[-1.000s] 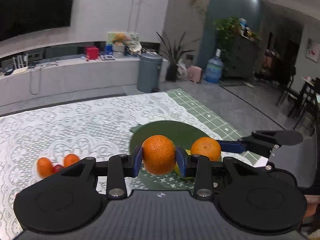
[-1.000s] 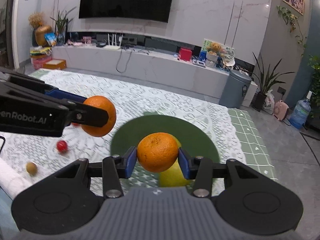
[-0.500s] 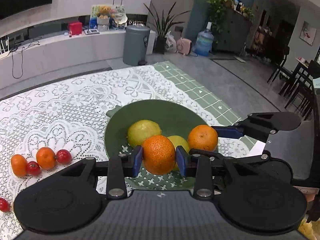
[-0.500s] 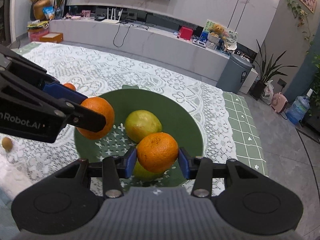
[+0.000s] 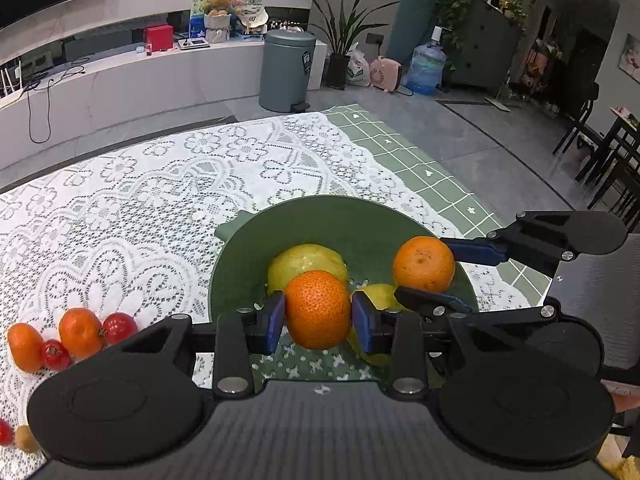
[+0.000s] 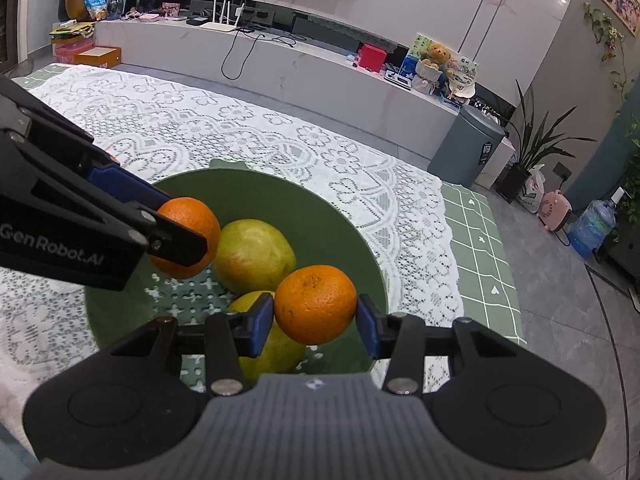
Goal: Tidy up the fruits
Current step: 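Carry both oranges over the colander and lower them in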
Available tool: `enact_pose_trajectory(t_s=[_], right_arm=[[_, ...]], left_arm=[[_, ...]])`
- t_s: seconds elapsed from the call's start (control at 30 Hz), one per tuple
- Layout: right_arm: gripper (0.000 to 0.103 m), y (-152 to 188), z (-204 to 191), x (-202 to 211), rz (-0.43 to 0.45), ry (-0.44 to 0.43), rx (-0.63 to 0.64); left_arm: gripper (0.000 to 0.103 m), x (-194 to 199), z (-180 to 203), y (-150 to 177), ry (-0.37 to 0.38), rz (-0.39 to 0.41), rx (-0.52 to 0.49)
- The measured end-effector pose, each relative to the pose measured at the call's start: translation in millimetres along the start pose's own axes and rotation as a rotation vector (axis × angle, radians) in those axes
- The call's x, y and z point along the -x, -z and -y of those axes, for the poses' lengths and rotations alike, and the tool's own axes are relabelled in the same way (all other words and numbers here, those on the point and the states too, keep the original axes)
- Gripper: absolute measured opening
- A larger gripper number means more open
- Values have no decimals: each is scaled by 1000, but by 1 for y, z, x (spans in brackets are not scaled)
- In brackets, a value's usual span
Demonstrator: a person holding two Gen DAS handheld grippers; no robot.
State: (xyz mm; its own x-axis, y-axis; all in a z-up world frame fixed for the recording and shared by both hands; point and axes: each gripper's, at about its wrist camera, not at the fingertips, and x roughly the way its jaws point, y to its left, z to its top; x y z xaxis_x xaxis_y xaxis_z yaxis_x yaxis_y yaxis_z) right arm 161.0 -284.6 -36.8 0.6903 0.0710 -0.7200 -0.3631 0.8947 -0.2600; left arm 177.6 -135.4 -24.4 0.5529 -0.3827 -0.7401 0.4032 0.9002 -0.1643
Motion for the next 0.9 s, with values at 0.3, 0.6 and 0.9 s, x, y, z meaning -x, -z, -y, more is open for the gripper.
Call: enact_pose_trajectory(t_s=[0.3,0.6,0.9], right_arm=[[42,-7,-1,-24,-14,-4,30],[43,-14,-3,-40,-30,-2,60],[43,-14,-1,-50,-49,-2,47]], left_arm=[[41,-24,-6,-8,-5,-41,8],[41,-27,-11,-14,28,-17,14],[41,-25,-16,-5,31,-92,33]])
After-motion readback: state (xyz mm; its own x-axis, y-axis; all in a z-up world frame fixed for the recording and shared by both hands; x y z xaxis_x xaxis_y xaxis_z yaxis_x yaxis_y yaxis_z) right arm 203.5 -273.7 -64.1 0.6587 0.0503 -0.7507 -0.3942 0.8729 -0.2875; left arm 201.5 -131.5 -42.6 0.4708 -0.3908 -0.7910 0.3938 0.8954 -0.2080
